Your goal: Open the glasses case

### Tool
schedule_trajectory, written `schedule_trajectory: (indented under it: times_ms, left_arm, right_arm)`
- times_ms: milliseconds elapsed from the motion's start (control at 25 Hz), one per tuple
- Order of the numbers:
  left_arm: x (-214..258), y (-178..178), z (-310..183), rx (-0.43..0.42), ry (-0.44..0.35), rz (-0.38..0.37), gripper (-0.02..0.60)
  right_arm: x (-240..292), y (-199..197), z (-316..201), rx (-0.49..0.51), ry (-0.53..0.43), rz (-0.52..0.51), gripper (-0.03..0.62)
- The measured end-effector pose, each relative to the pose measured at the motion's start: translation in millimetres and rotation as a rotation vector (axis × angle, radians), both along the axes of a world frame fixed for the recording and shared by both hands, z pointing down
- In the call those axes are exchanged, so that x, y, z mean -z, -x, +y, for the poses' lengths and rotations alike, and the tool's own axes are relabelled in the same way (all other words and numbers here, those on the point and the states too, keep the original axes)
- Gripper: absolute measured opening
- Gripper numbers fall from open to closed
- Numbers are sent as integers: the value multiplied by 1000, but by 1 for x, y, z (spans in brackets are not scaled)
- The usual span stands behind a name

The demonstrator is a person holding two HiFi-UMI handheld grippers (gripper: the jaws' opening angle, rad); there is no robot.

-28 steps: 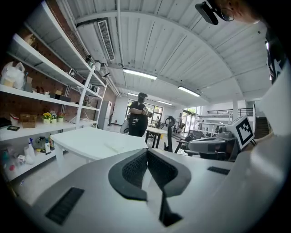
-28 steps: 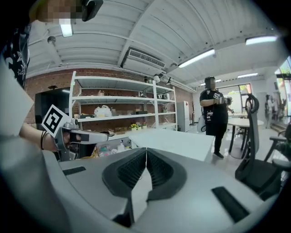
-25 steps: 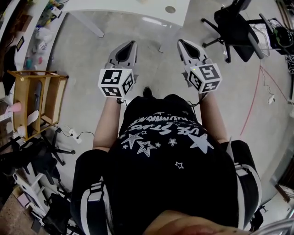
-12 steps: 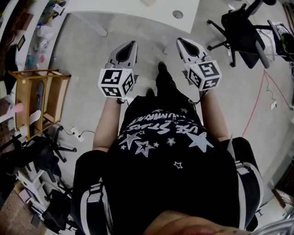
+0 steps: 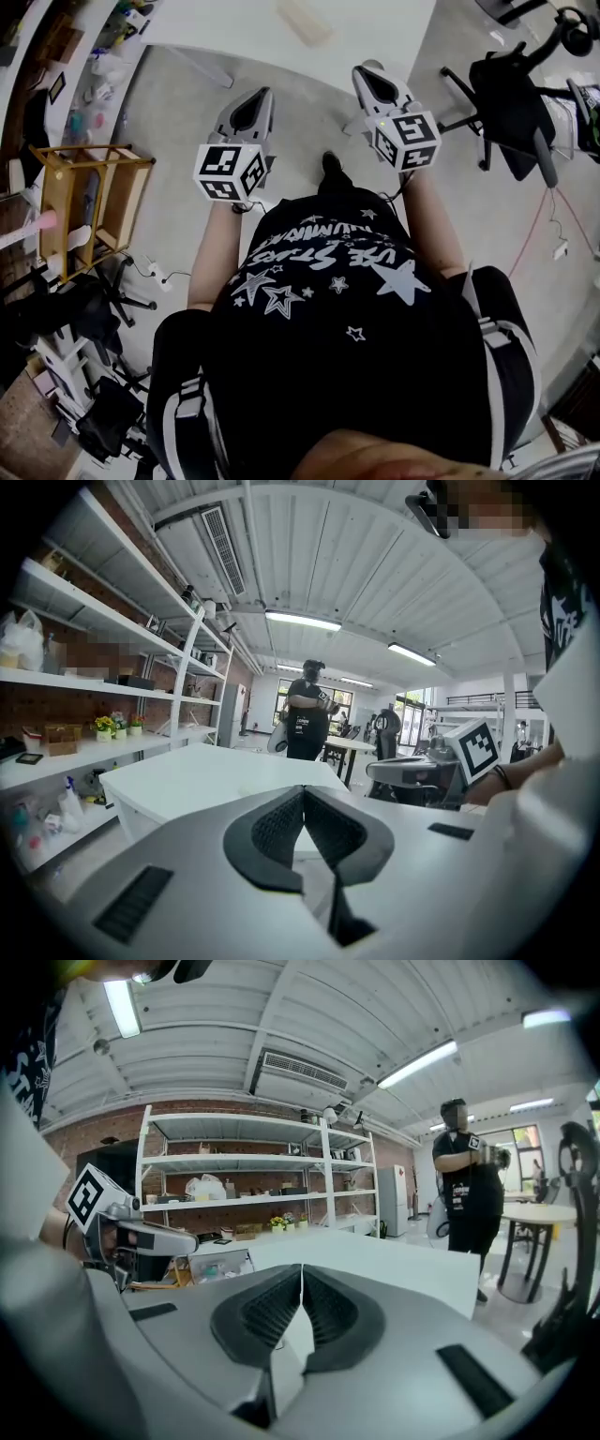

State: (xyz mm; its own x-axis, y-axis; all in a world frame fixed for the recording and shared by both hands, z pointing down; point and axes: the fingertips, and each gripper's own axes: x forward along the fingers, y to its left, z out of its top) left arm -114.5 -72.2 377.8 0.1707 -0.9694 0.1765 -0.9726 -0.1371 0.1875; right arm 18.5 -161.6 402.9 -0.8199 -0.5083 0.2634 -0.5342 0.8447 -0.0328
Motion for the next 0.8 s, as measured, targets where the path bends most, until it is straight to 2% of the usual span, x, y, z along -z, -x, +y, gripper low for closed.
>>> schedule_trajectory:
  times_ms: [360, 600, 800]
  left_arm:
    - [-9, -3, -70, 11, 34, -15, 12]
    - [-19, -1, -104, -13, 29, 37, 14]
    - [-34, 9, -125, 6, 57, 28, 14]
  right_arm:
    - [-21, 5, -68, 43, 74, 3, 8]
    - [-38, 20, -92, 106, 88, 34, 8]
    - [-48, 31, -104, 129, 87, 53, 8]
